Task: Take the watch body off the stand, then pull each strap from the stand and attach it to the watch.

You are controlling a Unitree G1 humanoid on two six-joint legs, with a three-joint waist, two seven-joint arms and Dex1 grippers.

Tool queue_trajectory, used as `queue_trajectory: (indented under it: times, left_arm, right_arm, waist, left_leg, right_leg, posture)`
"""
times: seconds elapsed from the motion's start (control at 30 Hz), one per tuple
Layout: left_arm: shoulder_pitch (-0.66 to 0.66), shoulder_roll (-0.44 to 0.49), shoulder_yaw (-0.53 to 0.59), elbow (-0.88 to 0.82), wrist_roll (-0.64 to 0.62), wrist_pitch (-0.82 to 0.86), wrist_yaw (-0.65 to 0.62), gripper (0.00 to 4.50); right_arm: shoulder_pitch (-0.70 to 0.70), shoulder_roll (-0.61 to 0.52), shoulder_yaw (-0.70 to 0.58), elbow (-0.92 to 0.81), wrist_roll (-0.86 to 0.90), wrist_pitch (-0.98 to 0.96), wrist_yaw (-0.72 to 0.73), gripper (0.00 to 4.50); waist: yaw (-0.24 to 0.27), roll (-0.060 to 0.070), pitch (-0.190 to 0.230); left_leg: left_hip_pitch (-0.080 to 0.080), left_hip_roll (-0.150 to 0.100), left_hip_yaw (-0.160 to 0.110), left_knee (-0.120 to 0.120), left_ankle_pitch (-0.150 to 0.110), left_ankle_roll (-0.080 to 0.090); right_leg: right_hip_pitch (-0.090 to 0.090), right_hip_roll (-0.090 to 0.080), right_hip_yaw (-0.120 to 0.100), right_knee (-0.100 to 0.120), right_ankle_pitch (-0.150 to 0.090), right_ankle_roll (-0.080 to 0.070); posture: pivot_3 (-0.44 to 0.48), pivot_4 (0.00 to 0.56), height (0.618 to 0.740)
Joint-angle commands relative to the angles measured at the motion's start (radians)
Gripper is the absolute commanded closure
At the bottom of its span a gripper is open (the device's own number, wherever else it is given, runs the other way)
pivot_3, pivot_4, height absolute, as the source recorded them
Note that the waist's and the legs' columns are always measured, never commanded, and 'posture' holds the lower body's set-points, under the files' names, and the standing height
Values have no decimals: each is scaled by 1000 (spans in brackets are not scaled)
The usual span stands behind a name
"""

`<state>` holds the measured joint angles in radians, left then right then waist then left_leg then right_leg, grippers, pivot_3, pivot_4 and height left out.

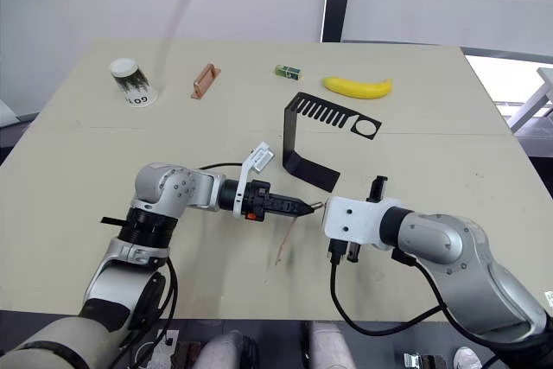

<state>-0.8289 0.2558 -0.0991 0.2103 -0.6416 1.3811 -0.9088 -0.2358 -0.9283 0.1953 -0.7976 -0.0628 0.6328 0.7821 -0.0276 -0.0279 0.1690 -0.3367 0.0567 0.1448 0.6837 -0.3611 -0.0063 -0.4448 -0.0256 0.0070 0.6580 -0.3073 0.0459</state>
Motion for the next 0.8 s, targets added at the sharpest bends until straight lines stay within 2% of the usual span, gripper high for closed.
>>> queue_trajectory:
  times: [0.03, 0.23, 0.47, 0.57, 0.67, 0.8]
  left_arm:
    - [-21, -13, -13, -14, -22, -2, -2, 2923]
    - [-24, -18, 1, -32, -45, 20, -6, 2923]
    - [-12, 5, -27, -26, -18, -35, -17, 2923]
    - [-12, 26, -51, -31, 1, -90, -31, 2923]
    - [2, 81, -110, -86, 26, -191, -90, 2923]
    - [30, 190, -174, -192, 78, -408, -229, 2923]
  right_arm:
    - [-8, -1, -32, -70, 3, -33, 7, 4500]
    - [-2, 0, -34, -65, 4, -36, 6, 4500]
    - [-6, -3, -41, -70, -8, -46, -2, 4500]
    - [8, -4, -125, -119, 87, -16, 51, 3628]
    - [49, -4, -240, -159, 199, 11, 104, 2220]
    - [139, 56, -581, -153, 555, 172, 220, 390]
  waist:
    - [0, 0, 0]
    - [0, 0, 0]
    - [0, 0, 0]
    - [1, 0, 0]
    - [1, 0, 0]
    - [1, 0, 0]
  left_leg:
    - [0, 0, 0, 0, 0, 0]
    - [0, 0, 0, 0, 0, 0]
    - [0, 0, 0, 0, 0, 0]
    - [0, 0, 0, 0, 0, 0]
    - [0, 0, 0, 0, 0, 0]
    - [0, 0, -1, 0, 0, -1]
  right_leg:
    - [0, 0, 0, 0, 0, 0]
    - [0, 0, 0, 0, 0, 0]
    - [0, 0, 0, 0, 0, 0]
    - [0, 0, 0, 0, 0, 0]
    - [0, 0, 0, 0, 0, 0]
    - [0, 0, 0, 0, 0, 0]
  posture:
    - [0, 150, 740]
    - [0, 150, 740]
    - [0, 150, 740]
    - [0, 150, 740]
    - [0, 150, 740]
    - [0, 150, 740]
